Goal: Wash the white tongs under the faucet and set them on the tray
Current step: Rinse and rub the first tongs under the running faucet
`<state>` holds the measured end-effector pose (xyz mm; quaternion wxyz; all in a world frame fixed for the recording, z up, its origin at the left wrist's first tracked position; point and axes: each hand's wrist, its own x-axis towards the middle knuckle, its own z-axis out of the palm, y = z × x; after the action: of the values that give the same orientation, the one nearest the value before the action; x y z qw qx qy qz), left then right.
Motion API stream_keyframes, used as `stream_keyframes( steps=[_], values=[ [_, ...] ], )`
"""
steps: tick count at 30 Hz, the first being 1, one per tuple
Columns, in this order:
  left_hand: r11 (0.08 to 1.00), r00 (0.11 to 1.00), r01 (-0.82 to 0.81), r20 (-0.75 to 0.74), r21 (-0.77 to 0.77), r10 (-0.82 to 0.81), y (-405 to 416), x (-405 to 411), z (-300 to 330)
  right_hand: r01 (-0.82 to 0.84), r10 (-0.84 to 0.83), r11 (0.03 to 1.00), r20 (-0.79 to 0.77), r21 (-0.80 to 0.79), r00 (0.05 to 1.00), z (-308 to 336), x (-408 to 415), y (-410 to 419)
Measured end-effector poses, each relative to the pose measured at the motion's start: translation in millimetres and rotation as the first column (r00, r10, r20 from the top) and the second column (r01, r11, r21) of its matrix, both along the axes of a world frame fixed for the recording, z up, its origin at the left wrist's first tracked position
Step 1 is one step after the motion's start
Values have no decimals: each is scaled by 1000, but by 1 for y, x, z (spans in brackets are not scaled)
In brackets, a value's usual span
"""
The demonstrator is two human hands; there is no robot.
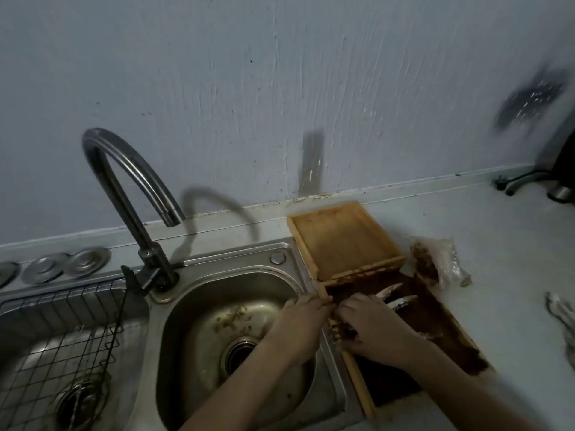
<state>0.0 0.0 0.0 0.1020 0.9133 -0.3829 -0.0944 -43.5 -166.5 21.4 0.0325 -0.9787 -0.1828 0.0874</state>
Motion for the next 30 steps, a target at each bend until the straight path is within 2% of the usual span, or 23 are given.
stream_keyframes(
  steps=[3,7,10,14,17,20,23,26,28,30],
  values=[
    [996,997,15,-76,84,-8,-2,4,-8,-7,1,997,-82,-78,997,-1,4,5],
    [994,992,10,-126,112,4,-1,11,-19,-40,20,990,-149,-134,989,-1,13,8],
    [993,991,11,-133,116,4,0,12,-20,-40,25,992,-121,-124,992,-2,18,7],
    [998,987,14,-159,59,-5,2,8,-18,19,-13,995,-59,101,998,24,17,6],
    [1000,984,5,-179,-4,-5,5,8,-22,22,-48,970,100,241,994,54,12,4],
    [993,965,-95,-252,-70,75,6,12,-13,13,-118,917,241,398,963,86,12,3],
    [958,945,-244,-257,-152,200,8,19,8,-84,-254,782,439,618,862,119,17,1],
    [907,892,-343,-388,-244,232,15,23,29,-242,-471,579,562,779,680,137,24,3],
    [868,853,-372,-491,-330,179,20,20,40,-321,-622,352,476,879,622,138,29,9],
    [790,830,-391,-552,-473,80,21,13,54,-324,-707,96,294,941,643,133,30,21]
  ],
)
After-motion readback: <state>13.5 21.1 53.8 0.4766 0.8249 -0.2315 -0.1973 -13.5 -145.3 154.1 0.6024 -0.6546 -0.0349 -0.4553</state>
